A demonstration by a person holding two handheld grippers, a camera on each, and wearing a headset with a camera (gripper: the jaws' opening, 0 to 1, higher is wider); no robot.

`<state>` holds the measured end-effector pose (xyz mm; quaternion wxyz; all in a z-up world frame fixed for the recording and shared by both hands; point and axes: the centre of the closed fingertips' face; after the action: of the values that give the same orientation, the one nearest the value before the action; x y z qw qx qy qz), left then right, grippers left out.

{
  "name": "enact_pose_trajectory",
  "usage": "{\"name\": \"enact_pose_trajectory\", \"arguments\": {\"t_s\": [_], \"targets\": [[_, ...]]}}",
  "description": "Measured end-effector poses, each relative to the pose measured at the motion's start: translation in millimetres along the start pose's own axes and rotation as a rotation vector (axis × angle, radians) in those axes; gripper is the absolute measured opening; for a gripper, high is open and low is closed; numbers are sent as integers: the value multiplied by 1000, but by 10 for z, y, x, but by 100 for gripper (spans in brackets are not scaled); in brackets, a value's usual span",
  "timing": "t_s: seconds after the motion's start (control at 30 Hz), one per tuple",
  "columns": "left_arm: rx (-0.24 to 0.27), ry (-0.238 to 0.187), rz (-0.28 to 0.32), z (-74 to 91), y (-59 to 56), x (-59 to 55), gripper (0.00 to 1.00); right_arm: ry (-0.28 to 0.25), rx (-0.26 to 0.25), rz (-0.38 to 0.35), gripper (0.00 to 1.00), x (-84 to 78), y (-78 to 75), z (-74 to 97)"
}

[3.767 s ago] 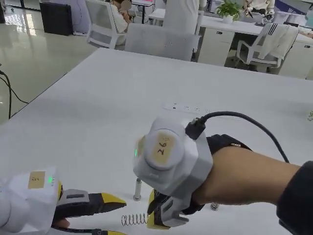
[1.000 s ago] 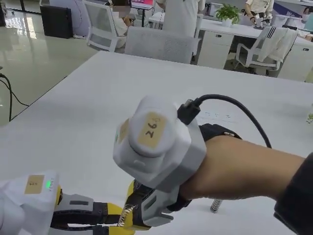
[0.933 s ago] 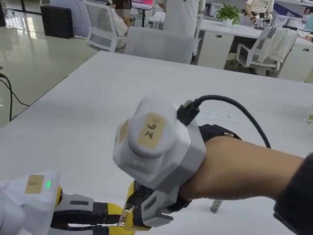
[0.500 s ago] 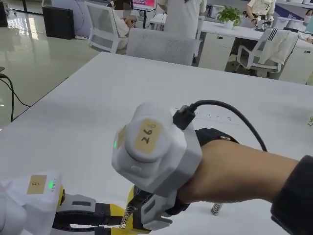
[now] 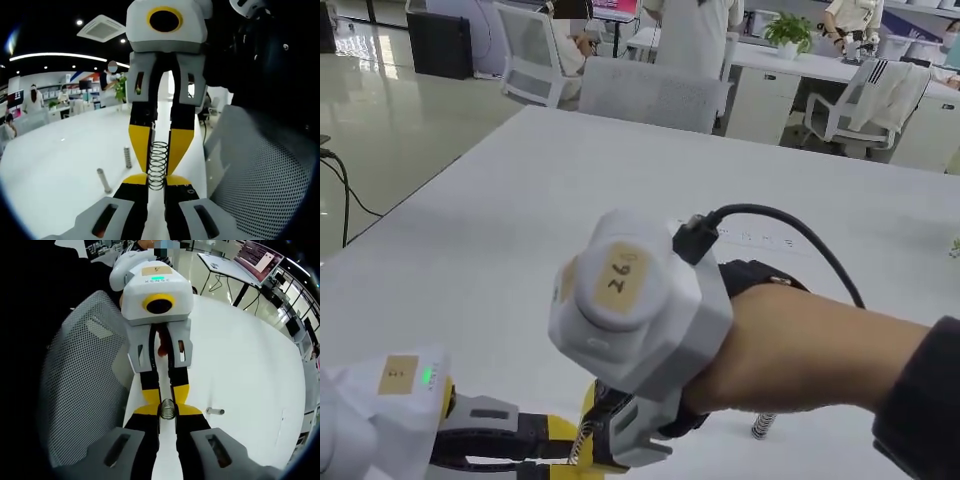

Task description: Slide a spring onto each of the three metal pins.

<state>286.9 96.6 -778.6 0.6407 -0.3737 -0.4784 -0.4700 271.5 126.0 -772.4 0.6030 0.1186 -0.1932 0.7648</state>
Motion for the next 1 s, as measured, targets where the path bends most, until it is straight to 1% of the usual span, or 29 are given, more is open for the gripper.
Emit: {"name": "enact_pose_trajectory", "arguments": {"t_s": [0.1,0.33,0.5,0.67,0.83,1.0], "targets": [[8,1,12,1,21,-7,4,0,1,-5,8,-4,-11,-1],[29,-4,29,21,72,-20,11,0,6,-7,8,-10,-14,-5],[48,3,50,33,114,-68,18,1,3,-12,8,-41,-40,10],[59,12,65,37,138,-113,22,5,-5,-20,8,-79,-71,20],[83,19,81,57,184,-163,28,9,-8,-27,8,-111,-89,31],[102,24,90,71,214,-184,34,15,-14,-35,8,-143,-118,51]]}}
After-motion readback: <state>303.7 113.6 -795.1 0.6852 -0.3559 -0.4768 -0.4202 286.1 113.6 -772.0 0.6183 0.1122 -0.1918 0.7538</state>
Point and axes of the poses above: the centre of the closed fingertips' face, and the gripper's own axes: z roughly backward along the fingers, y roughly to its left, x roughly out of its top, and after that the axes turned 7 degrees about -x, right-handed
